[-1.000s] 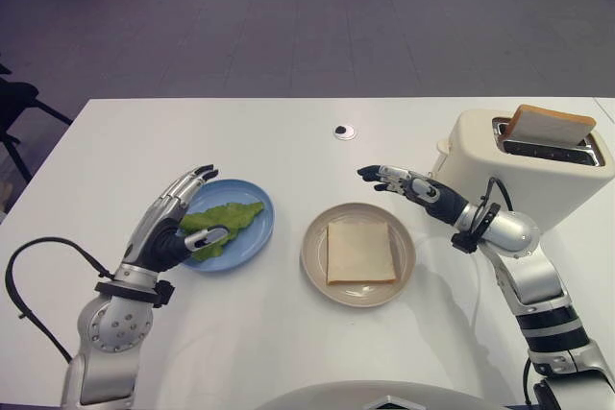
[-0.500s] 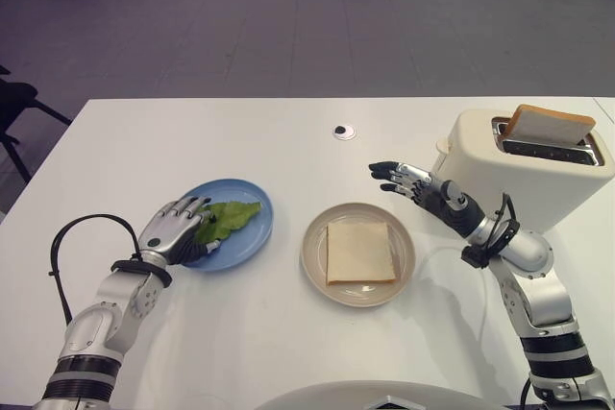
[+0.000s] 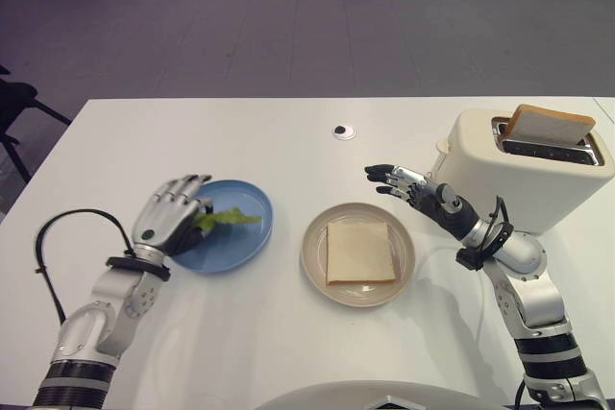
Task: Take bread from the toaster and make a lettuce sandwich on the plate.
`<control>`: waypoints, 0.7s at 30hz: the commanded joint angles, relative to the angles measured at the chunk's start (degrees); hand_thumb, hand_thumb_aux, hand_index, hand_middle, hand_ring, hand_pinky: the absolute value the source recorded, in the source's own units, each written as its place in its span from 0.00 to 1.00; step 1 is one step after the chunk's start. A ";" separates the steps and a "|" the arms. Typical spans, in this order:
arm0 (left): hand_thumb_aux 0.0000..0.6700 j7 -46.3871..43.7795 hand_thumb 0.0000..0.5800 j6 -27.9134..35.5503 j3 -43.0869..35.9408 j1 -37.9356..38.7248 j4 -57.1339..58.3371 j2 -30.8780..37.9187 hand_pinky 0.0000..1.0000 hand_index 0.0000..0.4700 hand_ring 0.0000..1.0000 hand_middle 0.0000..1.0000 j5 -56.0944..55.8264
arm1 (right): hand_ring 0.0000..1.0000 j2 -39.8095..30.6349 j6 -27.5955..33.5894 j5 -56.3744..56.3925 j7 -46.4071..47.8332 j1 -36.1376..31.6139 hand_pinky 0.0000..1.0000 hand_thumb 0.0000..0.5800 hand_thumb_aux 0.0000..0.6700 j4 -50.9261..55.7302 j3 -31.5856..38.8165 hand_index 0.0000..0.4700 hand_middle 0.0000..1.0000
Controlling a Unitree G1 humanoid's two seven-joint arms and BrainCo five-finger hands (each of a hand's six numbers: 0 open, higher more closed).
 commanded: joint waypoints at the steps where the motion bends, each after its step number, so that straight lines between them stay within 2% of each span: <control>1: 1.00 -1.56 1.00 1.31 2.46 1.80 -12.44 -0.60 0.00 1.00 0.00 0.00 0.38 | 0.00 0.01 -0.48 0.15 -0.47 -0.63 0.00 0.00 0.00 -0.08 -1.64 0.00 0.00; 3: 1.00 -3.83 1.00 1.79 0.95 0.98 -18.72 -2.95 0.00 1.00 0.00 0.00 -0.98 | 0.00 -0.17 -0.82 0.56 -0.75 -0.01 0.00 0.00 0.00 -0.40 -2.71 0.00 0.00; 7: 1.00 -8.18 1.00 2.13 -8.20 -2.51 -24.67 -11.20 0.00 1.00 0.00 0.00 -2.79 | 0.00 -0.74 -1.56 0.45 -1.29 2.01 0.00 0.00 0.00 0.07 -5.19 0.00 0.00; 10: 1.00 -9.41 1.00 0.36 -17.52 -7.80 -20.15 -16.43 0.00 1.00 0.00 0.00 1.55 | 0.00 0.01 -1.99 0.52 -2.83 5.02 0.00 0.00 0.00 0.92 -7.17 0.00 0.00; 13: 1.00 -8.96 1.00 -0.93 -23.53 -11.66 -15.58 -18.54 0.00 1.00 0.00 0.00 7.32 | 0.00 1.11 -2.43 0.89 -3.72 7.18 0.00 0.00 0.00 1.21 -7.64 0.00 0.00; 17: 1.00 -5.04 1.00 -2.18 -27.52 -13.59 -9.29 -18.03 0.00 1.00 0.00 0.00 13.98 | 0.00 1.98 -2.55 0.56 -4.13 7.00 0.00 0.00 0.00 1.52 -7.10 0.00 0.00; 21: 1.00 -3.24 1.00 -2.71 -31.17 -13.92 -5.59 -19.49 0.00 1.00 0.00 0.00 16.02 | 0.00 2.73 -2.94 -0.01 -4.16 7.12 0.00 0.00 0.00 1.38 -6.30 0.00 0.00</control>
